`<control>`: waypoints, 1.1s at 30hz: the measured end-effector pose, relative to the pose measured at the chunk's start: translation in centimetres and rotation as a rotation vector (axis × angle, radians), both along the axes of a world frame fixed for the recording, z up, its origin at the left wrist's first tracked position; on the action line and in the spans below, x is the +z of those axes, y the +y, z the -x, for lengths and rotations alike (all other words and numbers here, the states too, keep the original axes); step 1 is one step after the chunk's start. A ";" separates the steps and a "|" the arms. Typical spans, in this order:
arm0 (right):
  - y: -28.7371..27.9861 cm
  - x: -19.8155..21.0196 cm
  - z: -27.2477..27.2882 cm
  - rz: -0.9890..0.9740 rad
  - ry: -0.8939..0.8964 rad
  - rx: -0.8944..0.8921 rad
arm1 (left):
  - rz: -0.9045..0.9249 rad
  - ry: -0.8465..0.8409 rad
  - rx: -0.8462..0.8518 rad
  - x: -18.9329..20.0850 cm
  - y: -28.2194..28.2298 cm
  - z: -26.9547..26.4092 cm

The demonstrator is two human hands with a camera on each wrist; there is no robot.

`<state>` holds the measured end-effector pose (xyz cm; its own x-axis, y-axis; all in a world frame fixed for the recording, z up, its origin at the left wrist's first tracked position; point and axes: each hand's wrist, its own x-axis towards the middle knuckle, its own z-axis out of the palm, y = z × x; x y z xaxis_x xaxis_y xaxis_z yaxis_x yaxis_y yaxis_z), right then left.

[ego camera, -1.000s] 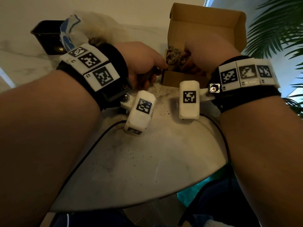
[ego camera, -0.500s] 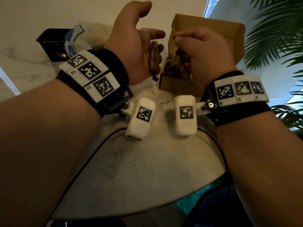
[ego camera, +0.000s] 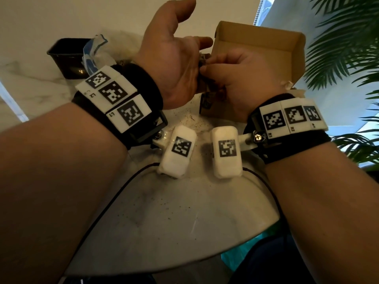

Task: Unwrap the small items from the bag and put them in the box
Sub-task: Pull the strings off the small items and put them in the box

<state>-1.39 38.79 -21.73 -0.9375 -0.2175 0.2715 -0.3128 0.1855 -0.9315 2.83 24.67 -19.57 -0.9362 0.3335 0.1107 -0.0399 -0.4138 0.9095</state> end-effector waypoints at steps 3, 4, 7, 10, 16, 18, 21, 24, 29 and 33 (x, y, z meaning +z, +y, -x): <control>-0.1 -0.1 0.4 0.070 -0.035 -0.011 | 0.043 -0.007 0.111 0.0 0.2 0.5; -0.1 -0.1 0.4 0.101 -0.054 -0.007 | 0.079 -0.009 0.172 -0.1 0.1 0.8; 0.0 -0.2 0.5 0.203 -0.100 0.005 | 0.205 -0.043 0.240 -0.6 -0.6 1.9; 0.1 -0.1 0.5 0.257 -0.102 0.004 | 0.257 -0.096 0.187 -1.0 -1.3 2.2; 0.5 -0.1 0.7 0.199 -0.047 -0.065 | 0.443 -0.017 0.348 -1.0 -1.1 2.2; 0.4 -0.3 0.8 0.188 -0.044 -0.068 | 0.486 0.034 0.412 -1.0 -1.0 2.2; 0.4 -0.3 0.9 0.197 -0.054 -0.049 | 0.503 0.078 0.483 -0.9 -1.0 2.1; 0.4 -0.2 0.9 0.196 -0.063 -0.014 | 0.515 0.112 0.514 -0.8 -0.8 2.2; 0.0 -0.2 0.7 0.282 -0.109 0.024 | 0.620 0.188 0.593 -0.8 -0.6 2.2; 0.0 -0.3 1.0 0.229 -0.111 0.000 | 0.662 0.219 0.594 -0.7 -0.7 2.1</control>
<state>-2.40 38.78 -22.05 -0.9644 -0.1618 0.2093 -0.2064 -0.0346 -0.9779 0.74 23.97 -20.27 -0.9548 -0.1375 0.2634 0.2138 0.2974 0.9305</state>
